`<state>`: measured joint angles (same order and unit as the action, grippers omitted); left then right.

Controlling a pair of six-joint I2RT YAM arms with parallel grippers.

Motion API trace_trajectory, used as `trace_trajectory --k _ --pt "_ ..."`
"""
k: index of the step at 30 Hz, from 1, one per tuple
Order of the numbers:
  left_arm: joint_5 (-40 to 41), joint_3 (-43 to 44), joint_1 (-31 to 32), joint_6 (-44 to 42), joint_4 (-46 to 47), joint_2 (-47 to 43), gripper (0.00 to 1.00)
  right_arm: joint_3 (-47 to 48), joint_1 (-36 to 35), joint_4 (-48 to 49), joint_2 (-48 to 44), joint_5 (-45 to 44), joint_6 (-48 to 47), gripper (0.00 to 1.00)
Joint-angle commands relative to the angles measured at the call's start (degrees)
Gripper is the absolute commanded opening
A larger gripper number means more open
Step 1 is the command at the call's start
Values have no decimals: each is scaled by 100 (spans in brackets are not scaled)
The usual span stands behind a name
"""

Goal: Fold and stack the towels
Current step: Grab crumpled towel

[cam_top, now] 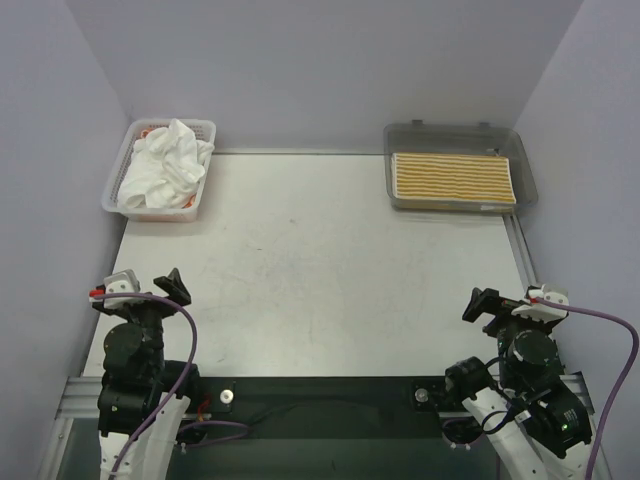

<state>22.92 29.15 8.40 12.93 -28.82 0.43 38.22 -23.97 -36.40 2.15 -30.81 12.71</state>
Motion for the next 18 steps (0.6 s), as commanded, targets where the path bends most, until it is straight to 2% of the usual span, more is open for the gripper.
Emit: trace_trajectory --k 1,6,11,16,18 --pt "-226 30 -67 -9 316 -403 97 -34 32 265 5 -4 -84 100" --pt "-516 39 -146 -212 324 -394 97 -51 41 283 -75 31 -58 100" --pt "-218 187 -155 34 385 -62 98 -104 41 292 -92 31 -93 100" --pt "-217 434 -155 412 867 1247 98 -121 50 300 -75 276 -102 100" --pt "-68 609 -146 745 1035 2046 97 -139 50 309 -92 312 -120 100"
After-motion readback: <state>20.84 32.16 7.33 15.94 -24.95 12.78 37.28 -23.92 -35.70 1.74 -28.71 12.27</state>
